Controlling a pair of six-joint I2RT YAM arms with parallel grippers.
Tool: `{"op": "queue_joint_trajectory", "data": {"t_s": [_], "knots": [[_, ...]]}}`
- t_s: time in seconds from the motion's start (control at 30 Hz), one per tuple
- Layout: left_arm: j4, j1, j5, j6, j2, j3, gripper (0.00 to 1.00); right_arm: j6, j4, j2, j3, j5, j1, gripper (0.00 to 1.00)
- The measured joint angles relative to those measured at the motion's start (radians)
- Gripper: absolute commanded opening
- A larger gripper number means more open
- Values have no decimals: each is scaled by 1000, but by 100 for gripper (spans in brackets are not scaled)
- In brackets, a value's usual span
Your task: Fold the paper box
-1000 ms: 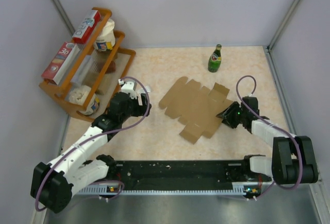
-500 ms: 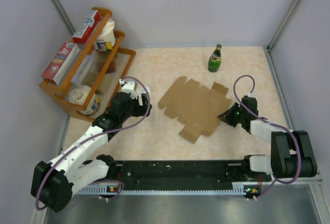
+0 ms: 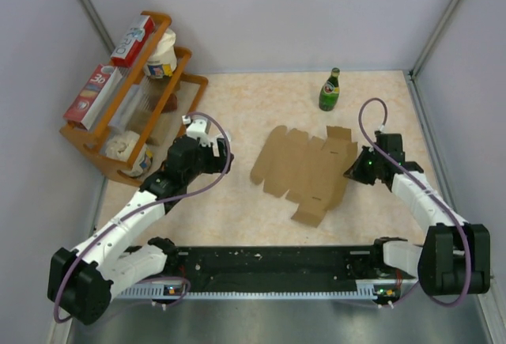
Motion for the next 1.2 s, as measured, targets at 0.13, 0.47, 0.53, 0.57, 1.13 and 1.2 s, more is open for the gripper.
{"op": "queue_joint_trajectory", "data": {"t_s": [0.13, 0.47, 0.53, 0.57, 1.13, 1.2], "knots": [[30, 0, 0, 6, 14, 3, 85, -92, -138, -20, 84, -11, 0, 0], [85, 0, 72, 18, 184, 135, 85, -223, -412, -32, 294, -24, 80, 0], [95, 0, 95, 29, 210, 171, 85, -255, -439, -5, 348, -33, 111, 0], [95, 0, 105, 35, 223, 192, 85, -268, -449, 6, 364, -35, 121, 0], [87, 0, 225, 75, 237, 245, 85, -417, -561, 229, 556, -80, 232, 0], [85, 0, 229, 75, 219, 231, 85, -425, -561, 259, 587, -72, 232, 0]]}}
